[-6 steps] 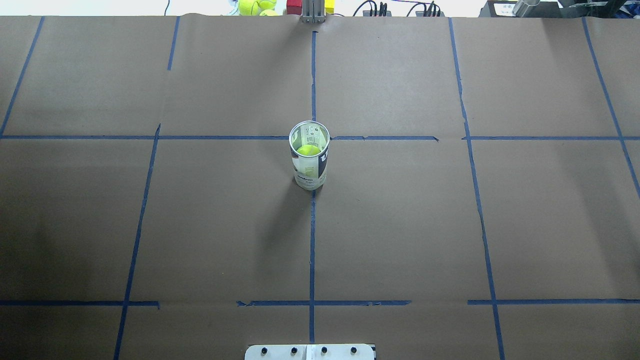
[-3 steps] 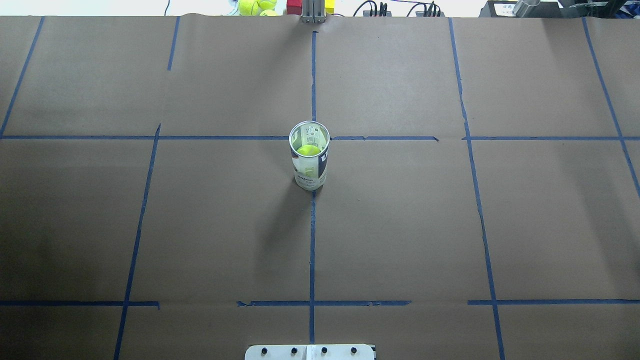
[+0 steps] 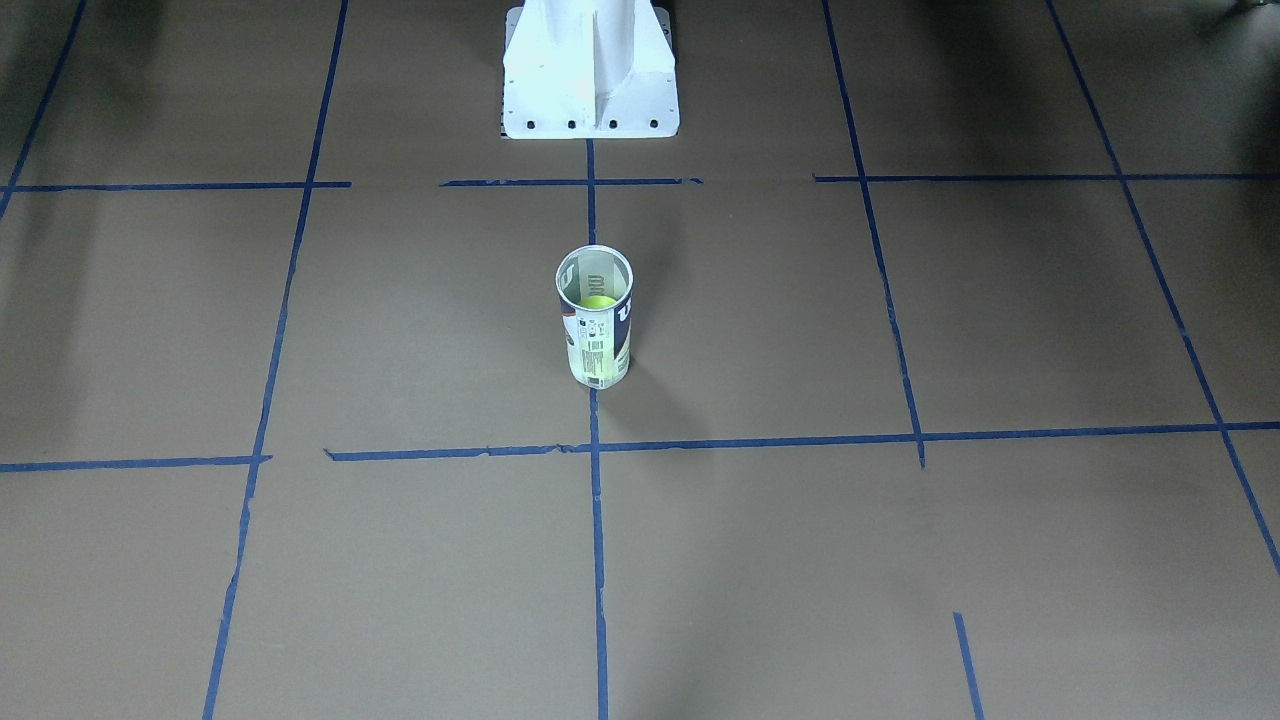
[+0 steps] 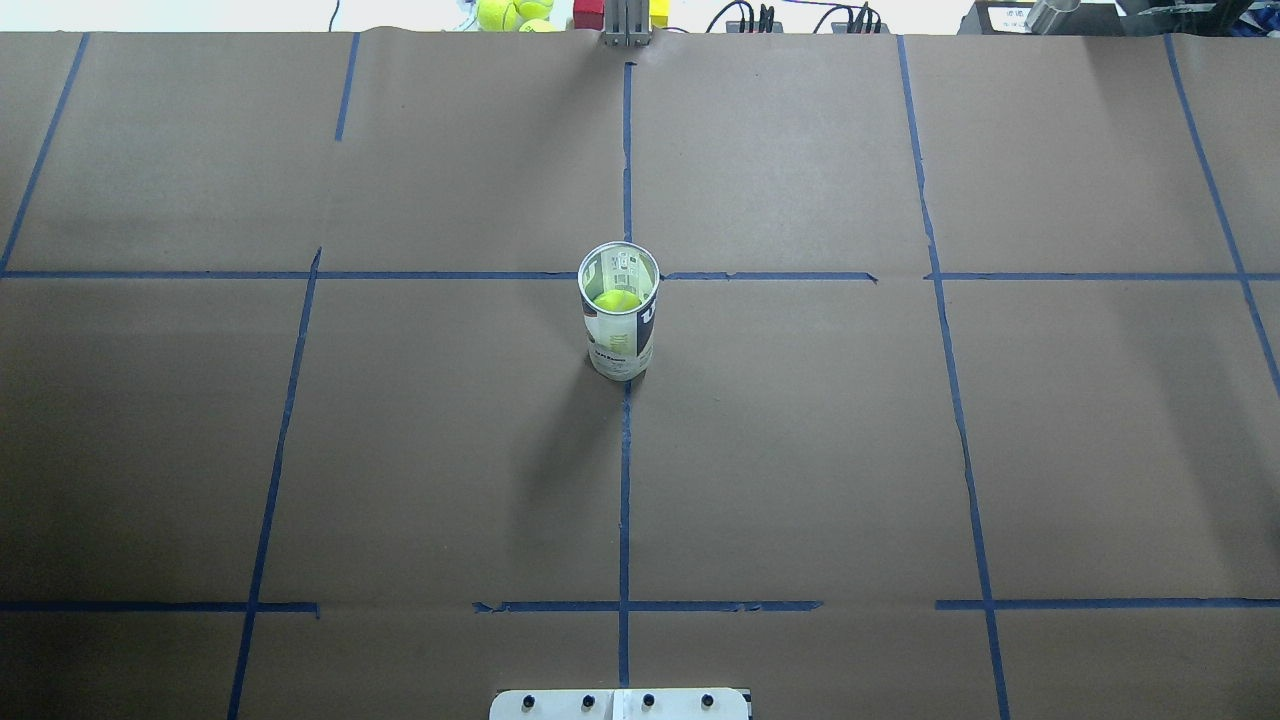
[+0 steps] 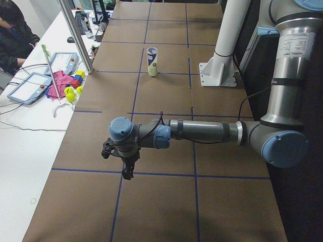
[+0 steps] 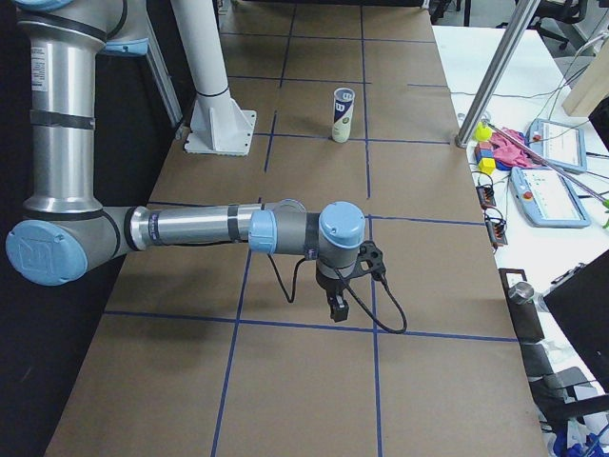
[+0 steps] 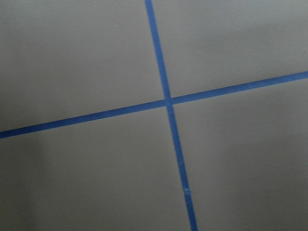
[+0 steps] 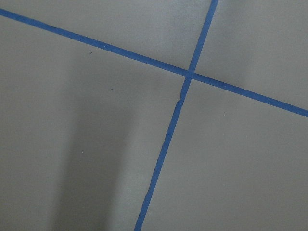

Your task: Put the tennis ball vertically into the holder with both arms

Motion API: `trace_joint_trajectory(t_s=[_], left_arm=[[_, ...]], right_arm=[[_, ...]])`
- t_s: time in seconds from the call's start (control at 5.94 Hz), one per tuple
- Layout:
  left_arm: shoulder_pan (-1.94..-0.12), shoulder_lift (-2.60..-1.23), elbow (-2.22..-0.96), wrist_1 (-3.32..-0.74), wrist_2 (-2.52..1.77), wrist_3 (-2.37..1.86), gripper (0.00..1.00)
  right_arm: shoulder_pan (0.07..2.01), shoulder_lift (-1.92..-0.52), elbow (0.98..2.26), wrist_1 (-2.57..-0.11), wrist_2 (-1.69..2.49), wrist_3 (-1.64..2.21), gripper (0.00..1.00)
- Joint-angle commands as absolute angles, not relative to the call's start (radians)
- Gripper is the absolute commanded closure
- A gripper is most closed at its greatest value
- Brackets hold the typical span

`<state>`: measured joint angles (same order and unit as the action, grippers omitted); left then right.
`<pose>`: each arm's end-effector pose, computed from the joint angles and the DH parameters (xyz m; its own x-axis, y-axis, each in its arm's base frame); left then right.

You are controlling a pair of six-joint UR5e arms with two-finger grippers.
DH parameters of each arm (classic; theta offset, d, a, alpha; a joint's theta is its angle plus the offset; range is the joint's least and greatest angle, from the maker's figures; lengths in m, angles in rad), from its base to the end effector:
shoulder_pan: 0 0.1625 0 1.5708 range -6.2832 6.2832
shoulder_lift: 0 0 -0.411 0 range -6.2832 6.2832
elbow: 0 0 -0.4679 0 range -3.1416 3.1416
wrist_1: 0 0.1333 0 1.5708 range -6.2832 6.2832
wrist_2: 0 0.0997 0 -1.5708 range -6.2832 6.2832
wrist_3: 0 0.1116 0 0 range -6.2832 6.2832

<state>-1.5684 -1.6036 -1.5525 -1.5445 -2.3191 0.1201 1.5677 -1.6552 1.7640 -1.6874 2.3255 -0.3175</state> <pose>-0.0560 -0.5802 0.6494 0.7273 0.1136 -0.6769 -0.0902 0.9935 0.0698 0.0552 -0.5297 0.6033 0.6911 -0.3092 0.6532 0.2304 0.9509 0.2065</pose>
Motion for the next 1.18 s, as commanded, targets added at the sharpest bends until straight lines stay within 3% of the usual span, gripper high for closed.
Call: trace_joint_trajectory(t_s=[0.0, 1.01], left_arm=[[-1.585, -1.585, -1.572, -1.537, -2.322, 0.026, 0.0], [-1.585, -1.525, -1.578, -1.635, -2.373, 0.101, 0.0]], right_arm=[[1.566, -1.655, 1.764, -1.687, 2.327, -0.318, 0.0], [1.559, -1.655, 1.763, -1.687, 2.327, -0.316, 0.0]])
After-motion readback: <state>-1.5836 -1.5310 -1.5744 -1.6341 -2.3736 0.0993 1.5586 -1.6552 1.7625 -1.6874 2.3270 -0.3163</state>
